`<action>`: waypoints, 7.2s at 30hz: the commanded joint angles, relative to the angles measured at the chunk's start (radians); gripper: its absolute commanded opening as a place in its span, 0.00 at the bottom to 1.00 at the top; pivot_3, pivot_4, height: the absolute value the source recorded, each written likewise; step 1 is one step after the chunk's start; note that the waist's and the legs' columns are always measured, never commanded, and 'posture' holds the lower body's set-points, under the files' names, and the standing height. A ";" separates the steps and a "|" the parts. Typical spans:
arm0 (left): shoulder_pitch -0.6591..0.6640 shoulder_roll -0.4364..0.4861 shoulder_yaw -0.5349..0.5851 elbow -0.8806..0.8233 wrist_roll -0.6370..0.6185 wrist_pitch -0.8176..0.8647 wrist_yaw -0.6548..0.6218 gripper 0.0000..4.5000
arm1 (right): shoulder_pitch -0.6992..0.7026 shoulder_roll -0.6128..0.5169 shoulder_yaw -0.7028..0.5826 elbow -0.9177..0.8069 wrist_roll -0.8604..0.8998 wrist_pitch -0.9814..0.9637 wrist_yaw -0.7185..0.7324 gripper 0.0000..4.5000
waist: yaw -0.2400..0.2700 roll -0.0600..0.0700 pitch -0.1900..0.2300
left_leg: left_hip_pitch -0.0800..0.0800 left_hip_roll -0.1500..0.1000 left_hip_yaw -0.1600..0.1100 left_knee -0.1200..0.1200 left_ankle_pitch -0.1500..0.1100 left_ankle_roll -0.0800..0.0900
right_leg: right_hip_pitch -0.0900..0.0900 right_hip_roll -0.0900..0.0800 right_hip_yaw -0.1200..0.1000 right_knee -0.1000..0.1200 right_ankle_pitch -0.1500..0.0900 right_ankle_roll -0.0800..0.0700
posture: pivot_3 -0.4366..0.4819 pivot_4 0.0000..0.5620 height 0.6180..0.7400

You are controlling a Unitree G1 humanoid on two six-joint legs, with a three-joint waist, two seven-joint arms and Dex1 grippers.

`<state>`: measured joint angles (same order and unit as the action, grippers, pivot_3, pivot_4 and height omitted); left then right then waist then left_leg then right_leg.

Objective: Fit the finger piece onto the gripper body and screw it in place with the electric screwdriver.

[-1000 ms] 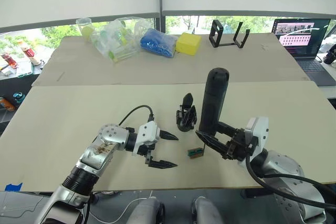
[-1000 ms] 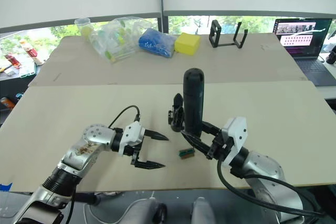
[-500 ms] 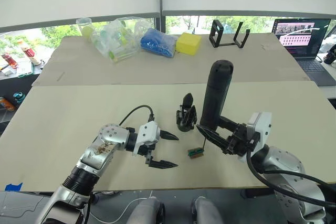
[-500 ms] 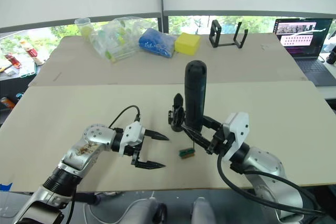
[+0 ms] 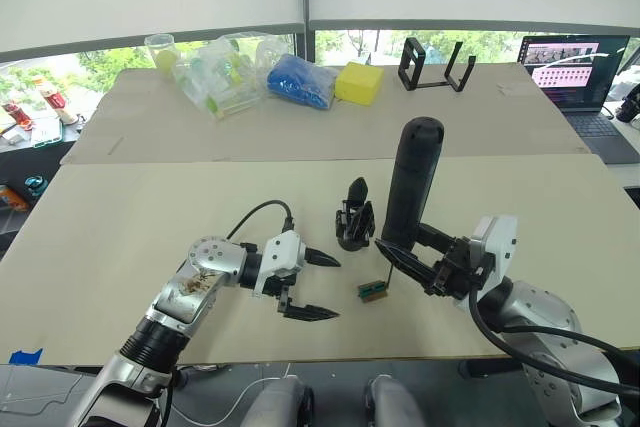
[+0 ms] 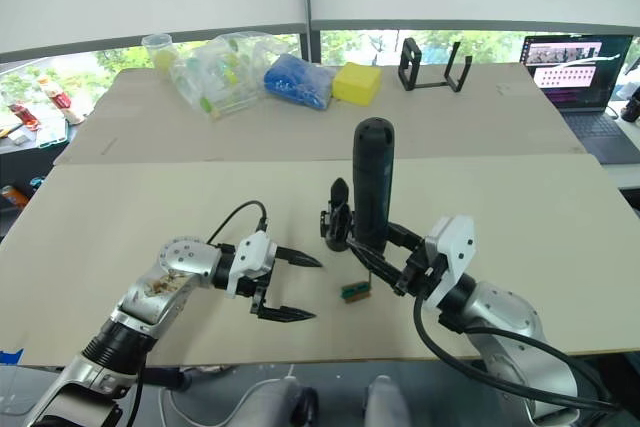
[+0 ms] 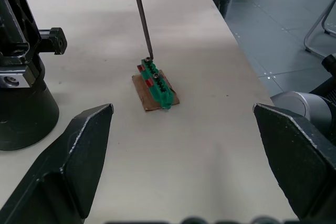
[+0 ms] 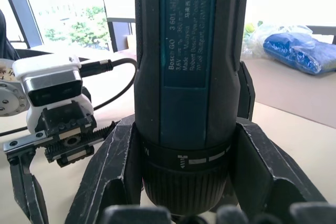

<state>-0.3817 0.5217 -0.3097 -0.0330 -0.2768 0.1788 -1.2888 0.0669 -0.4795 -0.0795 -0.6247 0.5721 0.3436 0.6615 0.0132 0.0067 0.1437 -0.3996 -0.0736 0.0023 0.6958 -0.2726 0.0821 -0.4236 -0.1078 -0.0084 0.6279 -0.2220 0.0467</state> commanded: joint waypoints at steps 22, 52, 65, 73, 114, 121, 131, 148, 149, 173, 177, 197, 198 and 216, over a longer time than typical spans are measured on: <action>-0.017 -0.032 -0.010 0.003 0.007 -0.022 0.011 1.00 | -0.008 -0.026 -0.047 -0.101 0.083 0.026 -0.008 0.42 | 0.001 0.000 0.000 | 0.000 0.000 0.000 0.000 0.000 0.000 | 0.000 0.000 0.000 0.000 0.000 0.000 | 0.48 0.27 1.00; -0.002 -0.044 -0.024 -0.006 0.021 -0.012 0.051 1.00 | -0.054 0.004 -0.005 -0.050 0.027 -0.011 -0.027 0.42 | 0.001 0.000 0.000 | 0.000 0.000 0.000 0.000 0.000 0.000 | 0.000 0.000 0.000 0.000 0.000 0.000 | 0.48 0.27 1.00; -0.010 -0.041 -0.022 0.001 0.020 -0.016 0.046 1.00 | -0.066 0.003 -0.003 -0.055 0.026 -0.002 -0.036 0.42 | 0.001 0.000 0.000 | 0.000 0.000 0.000 0.000 0.000 0.000 | 0.000 0.000 0.000 0.000 0.000 0.000 | 0.48 0.27 1.00; -0.011 -0.038 -0.019 -0.003 0.019 -0.012 0.044 1.00 | -0.064 -0.006 -0.006 -0.062 0.032 0.012 -0.039 0.42 | 0.001 0.000 0.000 | 0.000 0.000 0.000 0.000 0.000 0.000 | 0.000 0.000 0.000 0.000 0.000 0.000 | 0.48 0.27 1.00; -0.015 -0.037 -0.013 0.008 0.018 -0.020 0.037 1.00 | -0.049 -0.013 -0.005 -0.048 0.010 0.011 -0.033 0.42 | 0.001 0.000 0.000 | 0.000 0.000 0.000 0.000 0.000 0.000 | 0.000 0.000 0.000 0.000 0.000 0.000 | 0.48 0.27 1.00; -0.018 -0.036 -0.011 0.010 0.018 -0.020 0.037 1.00 | -0.052 -0.012 0.000 -0.063 0.017 0.025 -0.040 0.42 | 0.001 0.000 0.000 | 0.000 0.000 0.000 0.000 0.000 0.000 | 0.000 0.000 0.000 0.000 0.000 0.000 | 0.48 0.27 1.00; -0.019 -0.037 -0.011 0.014 0.018 -0.023 0.037 1.00 | -0.050 -0.013 0.004 -0.053 0.012 0.022 -0.039 0.42 | 0.001 0.000 0.000 | 0.000 0.000 0.000 0.000 0.000 0.000 | 0.000 0.000 0.000 0.000 0.000 0.000 | 0.48 0.27 1.00; -0.012 -0.034 -0.011 0.008 0.018 -0.028 0.037 1.00 | -0.064 -0.019 0.001 -0.046 0.009 0.021 -0.044 0.42 | 0.001 0.000 0.000 | 0.000 0.000 0.000 0.000 0.000 0.000 | 0.000 0.000 0.000 0.000 0.000 0.000 | 0.48 0.27 1.00; -0.012 -0.034 -0.011 0.008 0.018 -0.028 0.036 1.00 | -0.066 -0.019 0.001 -0.046 0.010 0.024 -0.046 0.42 | 0.001 0.000 0.000 | 0.000 0.000 0.000 0.000 0.000 0.000 | 0.000 0.000 0.000 0.000 0.000 0.000 | 0.48 0.27 1.00; -0.017 -0.036 -0.010 0.008 0.014 -0.020 0.038 1.00 | -0.045 -0.023 0.010 -0.038 0.007 0.015 -0.041 0.42 | 0.001 0.000 0.000 | 0.000 0.000 0.000 0.000 0.000 0.000 | 0.000 0.000 0.000 0.000 0.000 0.000 | 0.48 0.27 1.00; -0.018 -0.036 -0.010 0.008 0.014 -0.021 0.038 1.00 | -0.043 -0.022 0.011 -0.034 0.002 0.009 -0.037 0.42 | 0.001 0.000 0.000 | 0.000 0.000 0.000 0.000 0.000 0.000 | 0.000 0.000 0.000 0.000 0.000 0.000 | 0.48 0.27 1.00; -0.003 0.023 0.021 -0.034 -0.030 0.030 0.024 1.00 | -0.066 -0.008 0.008 -0.086 0.012 0.002 -0.065 0.42 | 0.000 0.000 0.000 | 0.000 0.000 0.000 0.000 0.000 0.000 | 0.000 0.000 0.000 0.000 0.000 0.000 | 0.48 0.27 1.00; 0.002 0.032 0.024 -0.045 -0.041 0.042 0.016 1.00 | -0.067 -0.010 0.004 -0.091 0.015 0.002 -0.065 0.42 | 0.000 0.000 0.000 | 0.000 0.000 0.000 0.000 0.000 0.000 | 0.000 0.000 0.000 0.000 0.000 0.000 | 0.48 0.27 1.00; -0.068 0.184 0.146 -0.059 -0.200 0.245 -0.091 1.00 | -0.205 -0.171 -0.160 -0.165 0.393 0.179 -0.074 0.42 | 0.001 -0.005 0.003 | 0.000 0.000 -0.001 0.000 0.000 0.000 | 0.000 0.000 -0.001 0.000 0.000 0.000 | 0.48 0.27 1.00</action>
<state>-0.4275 0.7053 -0.1913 -0.0927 -0.4576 0.4191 -1.3680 -0.1109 -0.6407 -0.1935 -0.7401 0.8949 0.5268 0.5811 0.0141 0.0019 0.1467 -0.3998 -0.0734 0.0015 0.6959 -0.2727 0.0823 -0.4235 -0.1083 -0.0091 0.6275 -0.2220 0.0467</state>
